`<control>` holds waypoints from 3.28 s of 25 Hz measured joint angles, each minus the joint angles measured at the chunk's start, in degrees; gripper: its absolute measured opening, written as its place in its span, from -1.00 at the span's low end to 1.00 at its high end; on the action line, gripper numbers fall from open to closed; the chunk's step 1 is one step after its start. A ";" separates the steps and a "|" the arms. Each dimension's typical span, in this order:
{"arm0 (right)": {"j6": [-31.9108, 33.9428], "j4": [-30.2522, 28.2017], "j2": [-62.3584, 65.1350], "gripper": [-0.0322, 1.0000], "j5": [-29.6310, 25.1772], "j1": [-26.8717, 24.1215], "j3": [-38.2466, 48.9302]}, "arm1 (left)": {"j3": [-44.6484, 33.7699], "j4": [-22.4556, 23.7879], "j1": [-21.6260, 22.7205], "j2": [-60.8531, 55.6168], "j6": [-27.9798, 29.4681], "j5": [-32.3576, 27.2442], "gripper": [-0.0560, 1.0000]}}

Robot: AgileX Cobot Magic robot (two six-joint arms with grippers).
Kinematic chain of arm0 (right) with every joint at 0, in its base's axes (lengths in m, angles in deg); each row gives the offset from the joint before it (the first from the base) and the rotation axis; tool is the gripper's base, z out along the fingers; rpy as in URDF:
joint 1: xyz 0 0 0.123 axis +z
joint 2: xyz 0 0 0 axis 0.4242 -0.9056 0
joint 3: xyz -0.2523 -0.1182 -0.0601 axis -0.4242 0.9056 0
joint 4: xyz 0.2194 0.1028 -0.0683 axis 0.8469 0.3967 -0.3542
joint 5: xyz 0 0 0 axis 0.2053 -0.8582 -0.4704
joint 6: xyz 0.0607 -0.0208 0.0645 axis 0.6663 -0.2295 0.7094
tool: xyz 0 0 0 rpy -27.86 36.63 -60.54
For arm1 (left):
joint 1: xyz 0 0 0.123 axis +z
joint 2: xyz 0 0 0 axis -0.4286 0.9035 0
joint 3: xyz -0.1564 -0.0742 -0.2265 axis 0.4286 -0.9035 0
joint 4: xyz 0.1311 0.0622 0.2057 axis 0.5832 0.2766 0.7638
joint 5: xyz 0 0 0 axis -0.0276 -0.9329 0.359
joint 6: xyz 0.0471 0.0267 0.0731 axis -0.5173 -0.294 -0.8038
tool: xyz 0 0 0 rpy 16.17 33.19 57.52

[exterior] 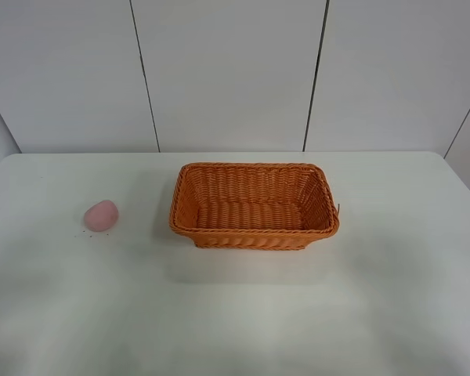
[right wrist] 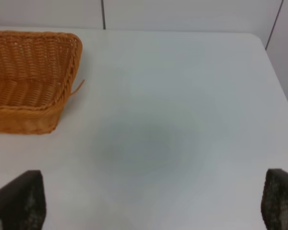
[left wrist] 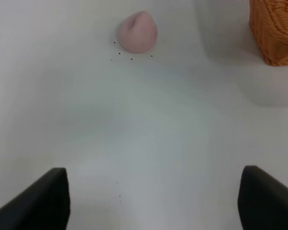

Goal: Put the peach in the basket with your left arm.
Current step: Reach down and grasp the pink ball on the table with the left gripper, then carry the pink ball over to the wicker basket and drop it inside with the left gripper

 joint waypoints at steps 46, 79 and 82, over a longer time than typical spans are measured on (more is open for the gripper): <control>0.00 0.00 0.00 0.41 0.00 0.00 0.00 | 57.55 -4.73 0.00 118.85 -5.00 15.88 0.52; 0.00 0.00 0.00 0.41 0.00 0.00 0.00 | 68.69 -0.62 -3.68 110.25 -0.59 1.30 -0.80; 0.00 0.00 0.00 0.41 0.00 0.00 0.00 | 71.27 0.50 -8.65 110.25 0.49 -1.33 -0.80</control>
